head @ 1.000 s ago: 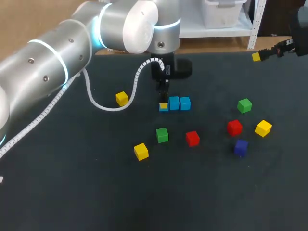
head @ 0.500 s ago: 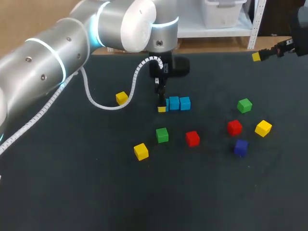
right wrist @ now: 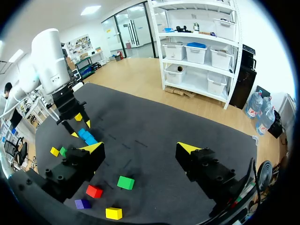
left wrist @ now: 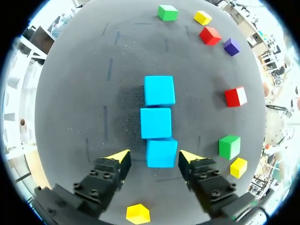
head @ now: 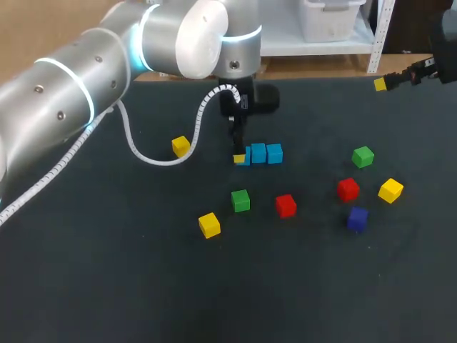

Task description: Place the blue cubes, place green cubes on the blue cubes, place the yellow cubes on the green cubes, then place the red cubes on the yellow cubes, and place purple cube on the red cubes.

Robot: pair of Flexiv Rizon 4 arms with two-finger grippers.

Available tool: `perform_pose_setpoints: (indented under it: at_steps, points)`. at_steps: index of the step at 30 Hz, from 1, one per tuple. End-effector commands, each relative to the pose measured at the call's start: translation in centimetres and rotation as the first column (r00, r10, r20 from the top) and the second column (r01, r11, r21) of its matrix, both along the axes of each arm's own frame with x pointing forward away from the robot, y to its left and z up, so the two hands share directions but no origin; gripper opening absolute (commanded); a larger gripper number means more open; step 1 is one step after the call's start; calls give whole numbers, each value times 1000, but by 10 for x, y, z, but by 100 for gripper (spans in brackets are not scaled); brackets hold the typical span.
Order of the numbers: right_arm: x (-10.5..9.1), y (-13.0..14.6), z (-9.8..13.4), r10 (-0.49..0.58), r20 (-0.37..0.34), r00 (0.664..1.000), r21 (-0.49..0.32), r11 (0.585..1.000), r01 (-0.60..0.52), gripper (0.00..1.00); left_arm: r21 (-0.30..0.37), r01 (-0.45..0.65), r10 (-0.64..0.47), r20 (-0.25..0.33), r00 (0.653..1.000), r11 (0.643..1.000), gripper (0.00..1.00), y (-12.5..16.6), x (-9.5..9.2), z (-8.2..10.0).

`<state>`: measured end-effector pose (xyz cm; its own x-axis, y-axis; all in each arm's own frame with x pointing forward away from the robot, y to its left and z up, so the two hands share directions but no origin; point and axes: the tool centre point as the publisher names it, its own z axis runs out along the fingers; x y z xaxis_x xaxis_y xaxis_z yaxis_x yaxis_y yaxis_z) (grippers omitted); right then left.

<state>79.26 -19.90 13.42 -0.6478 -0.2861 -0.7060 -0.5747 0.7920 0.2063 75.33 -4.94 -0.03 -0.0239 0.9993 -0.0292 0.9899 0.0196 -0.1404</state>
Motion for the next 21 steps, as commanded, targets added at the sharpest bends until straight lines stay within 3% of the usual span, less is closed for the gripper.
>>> perform_pose_setpoints:
  at_steps: [1, 8, 12, 21]
  points:
    - [1, 0, -1, 3, 1, 1000, 4, 1000, -3, 100, -2, 2, -2, 3, 1000, 1000, 55, 1, -1, 0]
    - [1, 0, -1, 3, 1, 1000, 4, 1000, -3, 100, -2, -1, 1, 4, 1000, 1000, 57, 2, -1, 1]
    - [1, 0, -1, 3, 1, 1000, 4, 1000, -3, 100, -1, -3, 3, 5, 1000, 1000, 49, 2, -1, 1]
    - [1, 0, -1, 3, 1, 1000, 4, 1000, -3, 100, -3, -7, 7, 6, 1000, 1000, 48, 1, 0, 1]
